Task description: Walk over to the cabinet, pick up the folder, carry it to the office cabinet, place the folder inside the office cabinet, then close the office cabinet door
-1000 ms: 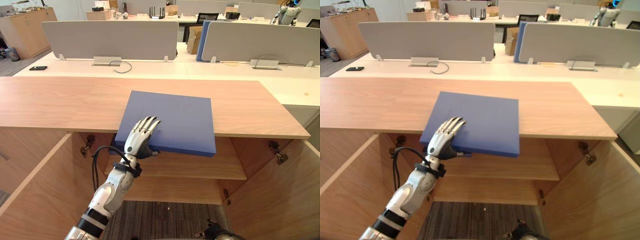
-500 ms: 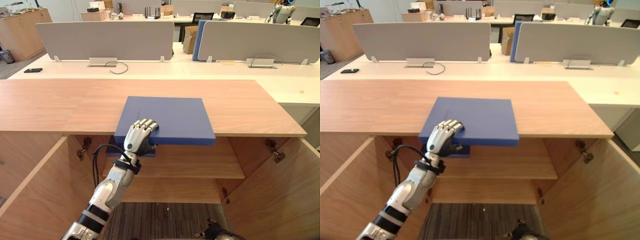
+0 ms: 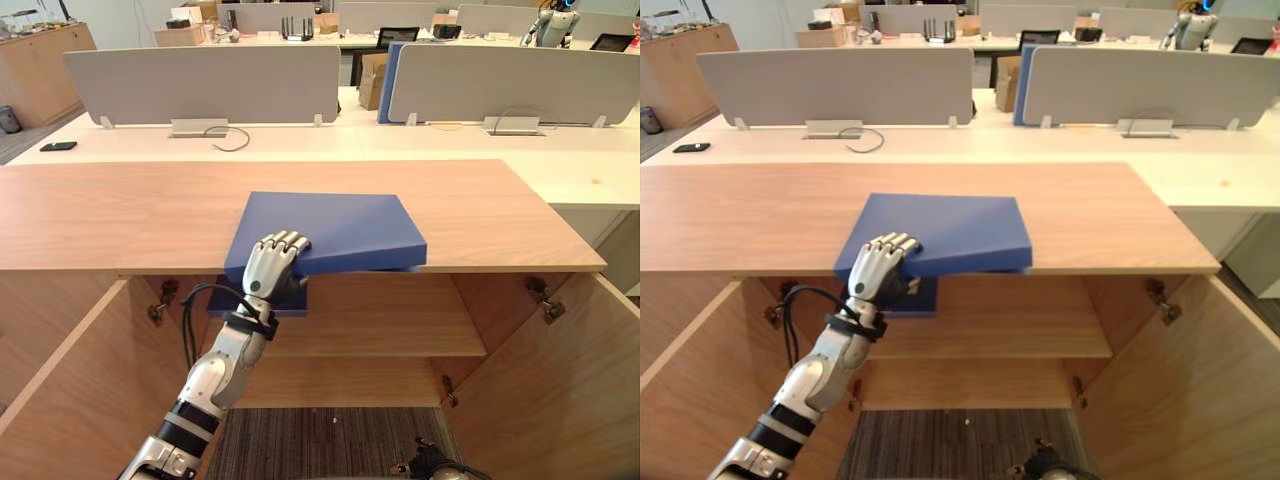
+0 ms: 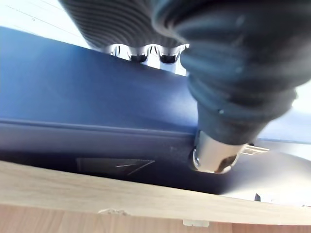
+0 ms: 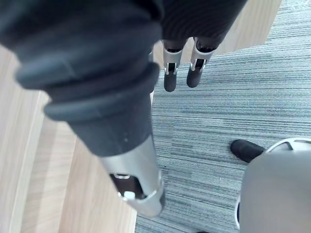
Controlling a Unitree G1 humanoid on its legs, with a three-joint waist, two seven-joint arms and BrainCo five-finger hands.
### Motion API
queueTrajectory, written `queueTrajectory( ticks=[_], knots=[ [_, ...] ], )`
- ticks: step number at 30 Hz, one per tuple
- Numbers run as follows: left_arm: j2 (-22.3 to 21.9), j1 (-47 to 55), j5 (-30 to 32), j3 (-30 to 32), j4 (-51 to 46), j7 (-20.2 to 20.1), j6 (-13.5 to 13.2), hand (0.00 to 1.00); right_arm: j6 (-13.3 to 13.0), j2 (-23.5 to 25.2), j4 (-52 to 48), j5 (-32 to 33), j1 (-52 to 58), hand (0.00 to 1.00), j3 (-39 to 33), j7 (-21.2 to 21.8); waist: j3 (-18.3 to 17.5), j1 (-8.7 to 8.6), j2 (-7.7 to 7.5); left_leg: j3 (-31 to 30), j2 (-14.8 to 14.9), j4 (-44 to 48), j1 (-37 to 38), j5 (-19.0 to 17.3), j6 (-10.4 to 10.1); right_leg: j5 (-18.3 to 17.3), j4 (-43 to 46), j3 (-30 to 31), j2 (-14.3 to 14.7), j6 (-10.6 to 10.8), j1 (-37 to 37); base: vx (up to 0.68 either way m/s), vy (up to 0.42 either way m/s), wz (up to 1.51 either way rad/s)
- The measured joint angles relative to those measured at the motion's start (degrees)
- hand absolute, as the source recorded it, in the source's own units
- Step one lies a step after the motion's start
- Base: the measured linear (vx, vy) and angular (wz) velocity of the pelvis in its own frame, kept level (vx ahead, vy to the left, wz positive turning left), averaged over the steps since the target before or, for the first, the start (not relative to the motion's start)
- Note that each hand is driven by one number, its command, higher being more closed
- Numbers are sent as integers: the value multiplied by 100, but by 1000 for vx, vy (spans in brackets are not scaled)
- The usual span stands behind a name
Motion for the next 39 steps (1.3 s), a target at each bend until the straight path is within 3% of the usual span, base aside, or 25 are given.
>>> queueTrajectory(
  ticks=[2,5,7,8,9,13,17,22,28,36,39],
  knots=[
    [-163,158,-223,15,-239,-14,42,100,-1,0,0,2,2,0,-1,-8,2,-6,0,3,-4,0,-1,-5,4,0,-3,2,-4,1,-1,0,0,0],
    [-467,777,-1208,-19,-1283,-140,-80,100,-13,-25,10,29,85,0,-49,-52,1,23,-2,10,-3,1,-70,-14,3,-7,13,38,-11,8,-70,0,0,0],
    [-808,1088,-2845,-70,-1957,-362,-534,100,-12,-46,16,205,161,0,-71,-122,0,128,-4,22,0,3,-114,-13,3,-7,49,62,-12,8,-124,0,0,0],
    [-884,1131,-3257,-60,-2053,-410,-611,100,-14,-49,14,297,177,0,-71,-132,-2,130,-3,25,0,3,-112,-13,4,-7,59,70,-13,8,-123,14,17,-4],
    [-1019,1207,-4049,13,-2204,-520,-705,100,-25,-52,10,521,192,0,-70,-156,-7,143,4,37,4,3,-114,-12,4,-8,77,85,-14,7,-125,3,14,-4],
    [-1258,1761,-6683,466,-2512,-1092,-846,100,-148,-1,-547,1527,527,0,-52,-183,-17,126,22,122,36,2,-121,-11,5,-13,156,179,-13,-1,-214,-22,23,-12],
    [-1705,2596,-8806,1562,-2880,-1452,-896,100,-415,367,-2434,2431,1299,0,3,-213,-13,105,21,200,26,2,-106,-3,16,-24,266,246,-13,-10,-331,-47,22,-9],
    [-1937,3112,-9345,2062,-3325,-1630,-1116,100,-699,704,-4389,2787,1648,0,-7,-245,-7,110,5,220,13,2,-107,15,42,-24,320,258,-39,-8,-376,-21,12,-2],
    [-2018,3327,-9344,2423,-3644,-1716,-1196,100,-1387,756,-7318,3186,1664,0,-14,-291,-17,118,-8,226,14,6,-94,33,60,-20,333,264,-49,-5,-374,0,0,0],
    [-2025,3333,-8939,2591,-3646,-1686,-1196,100,-1765,743,-8769,3189,527,0,48,-378,-16,140,-12,257,20,7,-53,37,55,-19,344,301,-36,-6,-357,-1,2,-2],
    [-1998,3294,-8696,2634,-3641,-1578,-1195,100,-1807,618,-8781,3191,-377,0,638,-388,-16,172,-14,272,21,6,-2,36,54,-19,346,320,-34,-6,-313,0,2,-1]
  ],
)
